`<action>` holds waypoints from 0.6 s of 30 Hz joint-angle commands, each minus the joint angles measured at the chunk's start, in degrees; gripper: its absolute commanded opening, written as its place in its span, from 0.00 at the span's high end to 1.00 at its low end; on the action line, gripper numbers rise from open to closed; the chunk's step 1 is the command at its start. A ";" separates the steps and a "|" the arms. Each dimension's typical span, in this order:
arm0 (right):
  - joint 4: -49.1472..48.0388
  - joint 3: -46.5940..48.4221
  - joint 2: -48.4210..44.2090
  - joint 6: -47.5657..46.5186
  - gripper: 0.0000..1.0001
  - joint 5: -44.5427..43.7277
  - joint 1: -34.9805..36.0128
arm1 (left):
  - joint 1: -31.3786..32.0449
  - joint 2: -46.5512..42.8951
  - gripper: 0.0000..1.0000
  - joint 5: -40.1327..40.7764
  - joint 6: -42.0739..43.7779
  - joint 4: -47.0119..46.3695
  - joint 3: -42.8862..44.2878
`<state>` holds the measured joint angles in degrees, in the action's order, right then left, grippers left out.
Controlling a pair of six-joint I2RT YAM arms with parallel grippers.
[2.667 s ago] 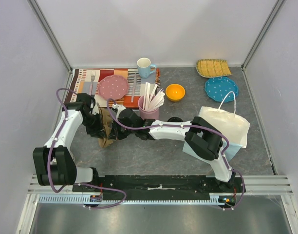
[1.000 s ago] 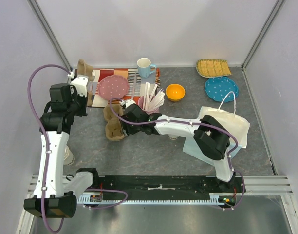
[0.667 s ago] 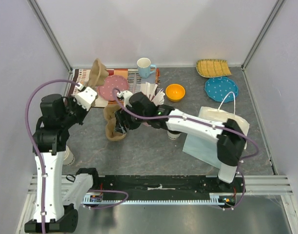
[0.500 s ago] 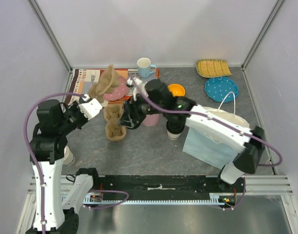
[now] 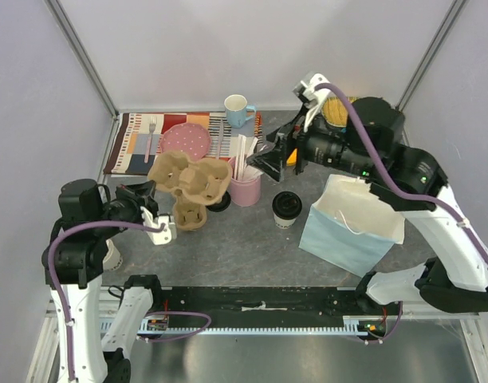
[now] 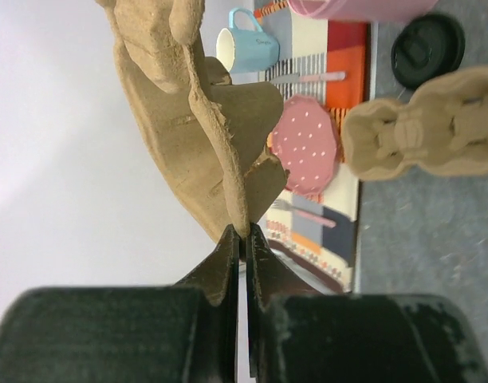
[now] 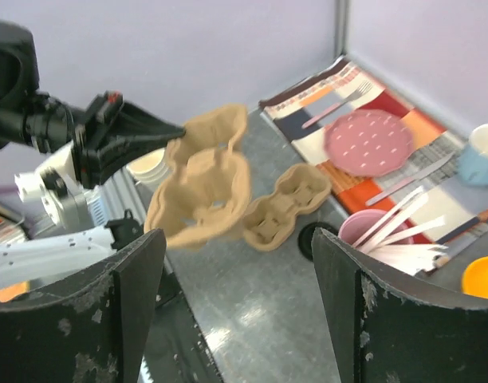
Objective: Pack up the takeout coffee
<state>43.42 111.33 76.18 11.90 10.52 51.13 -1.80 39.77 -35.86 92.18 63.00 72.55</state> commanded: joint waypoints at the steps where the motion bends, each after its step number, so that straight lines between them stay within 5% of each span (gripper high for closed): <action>1: 4.83 7.75 4.47 -8.46 0.19 -2.55 -0.16 | -0.13 -1.53 0.98 2.01 27.32 -0.07 -3.03; 7: 13.88 22.16 17.32 -11.46 0.21 -2.87 1.60 | -0.04 -0.84 0.98 3.51 39.65 -2.01 -2.69; 18: 19.25 21.74 23.31 -13.75 0.28 -11.84 8.89 | -0.04 -0.83 0.98 3.25 42.82 -2.01 -2.59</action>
<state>60.62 131.37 100.75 -0.91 2.00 59.02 -1.80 38.72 -31.88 111.98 62.92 68.99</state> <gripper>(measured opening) 0.739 0.045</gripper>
